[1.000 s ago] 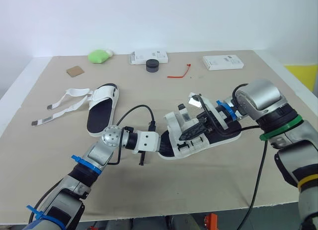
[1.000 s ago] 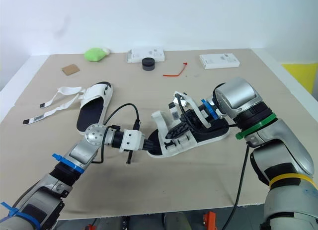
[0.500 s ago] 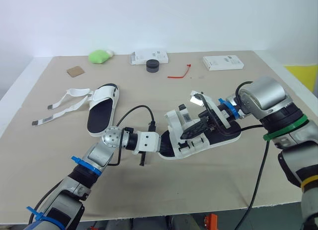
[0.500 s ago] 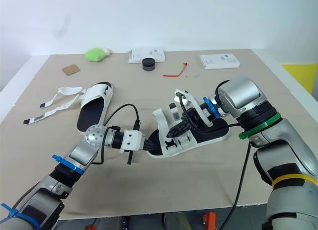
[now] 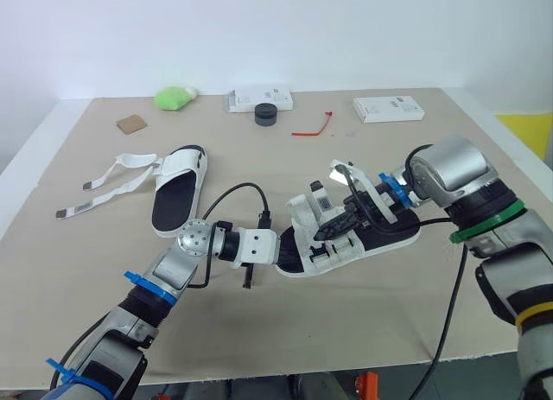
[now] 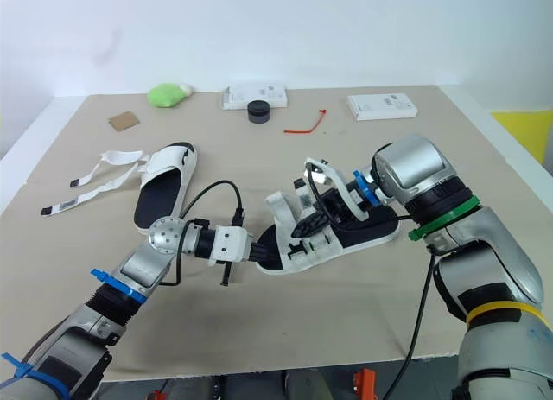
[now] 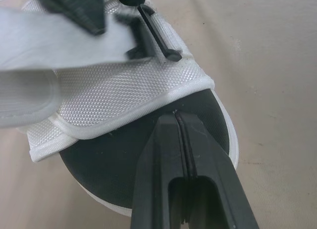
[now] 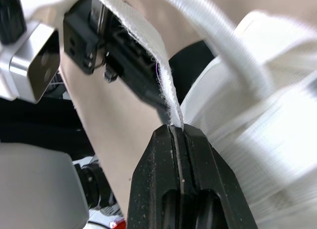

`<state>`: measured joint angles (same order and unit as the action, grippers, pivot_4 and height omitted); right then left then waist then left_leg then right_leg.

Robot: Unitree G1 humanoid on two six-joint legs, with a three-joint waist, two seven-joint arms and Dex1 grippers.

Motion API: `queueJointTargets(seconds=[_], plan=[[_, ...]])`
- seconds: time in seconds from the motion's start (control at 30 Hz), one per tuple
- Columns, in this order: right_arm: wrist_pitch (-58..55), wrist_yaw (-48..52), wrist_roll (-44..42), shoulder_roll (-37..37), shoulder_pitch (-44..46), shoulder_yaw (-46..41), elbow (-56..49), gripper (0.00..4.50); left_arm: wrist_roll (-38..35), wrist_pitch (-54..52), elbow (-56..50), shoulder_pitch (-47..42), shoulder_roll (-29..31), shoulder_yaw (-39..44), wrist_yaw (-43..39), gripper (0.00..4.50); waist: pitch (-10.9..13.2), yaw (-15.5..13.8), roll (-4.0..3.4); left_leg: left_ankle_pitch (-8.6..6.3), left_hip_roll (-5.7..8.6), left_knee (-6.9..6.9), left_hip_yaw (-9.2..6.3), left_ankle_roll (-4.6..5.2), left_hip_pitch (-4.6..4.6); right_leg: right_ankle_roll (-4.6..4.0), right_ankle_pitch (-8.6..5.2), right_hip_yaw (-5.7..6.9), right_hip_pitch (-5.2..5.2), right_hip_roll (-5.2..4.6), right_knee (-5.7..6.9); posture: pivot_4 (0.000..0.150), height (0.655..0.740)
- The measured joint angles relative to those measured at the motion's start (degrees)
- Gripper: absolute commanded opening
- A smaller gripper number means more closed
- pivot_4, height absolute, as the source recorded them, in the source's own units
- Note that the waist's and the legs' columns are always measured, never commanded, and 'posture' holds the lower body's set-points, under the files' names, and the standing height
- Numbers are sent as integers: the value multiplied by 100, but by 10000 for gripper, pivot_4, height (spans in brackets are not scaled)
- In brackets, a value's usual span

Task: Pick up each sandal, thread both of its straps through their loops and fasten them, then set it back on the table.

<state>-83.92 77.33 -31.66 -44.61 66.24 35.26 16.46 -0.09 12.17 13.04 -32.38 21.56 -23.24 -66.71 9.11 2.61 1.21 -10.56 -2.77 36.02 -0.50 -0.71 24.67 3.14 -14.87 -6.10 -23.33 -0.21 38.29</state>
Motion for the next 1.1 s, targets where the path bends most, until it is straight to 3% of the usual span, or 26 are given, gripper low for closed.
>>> queueJointTargets(seconds=[0.37,1.1], plan=[[-564,-282,-325,-35,-104,-217,-347,575,-4,-4,30,-9,-21,0,-4,0,0,-3,-1,0,1,3,-2,0,1,0,0,2,1,-1,1,1500,7400],[-708,-770,-350,201,11,-276,338,575,-2,-5,13,19,-27,1,33,0,-2,-2,-2,0,1,8,-2,0,1,1,1,2,4,-1,2,1500,7400]])
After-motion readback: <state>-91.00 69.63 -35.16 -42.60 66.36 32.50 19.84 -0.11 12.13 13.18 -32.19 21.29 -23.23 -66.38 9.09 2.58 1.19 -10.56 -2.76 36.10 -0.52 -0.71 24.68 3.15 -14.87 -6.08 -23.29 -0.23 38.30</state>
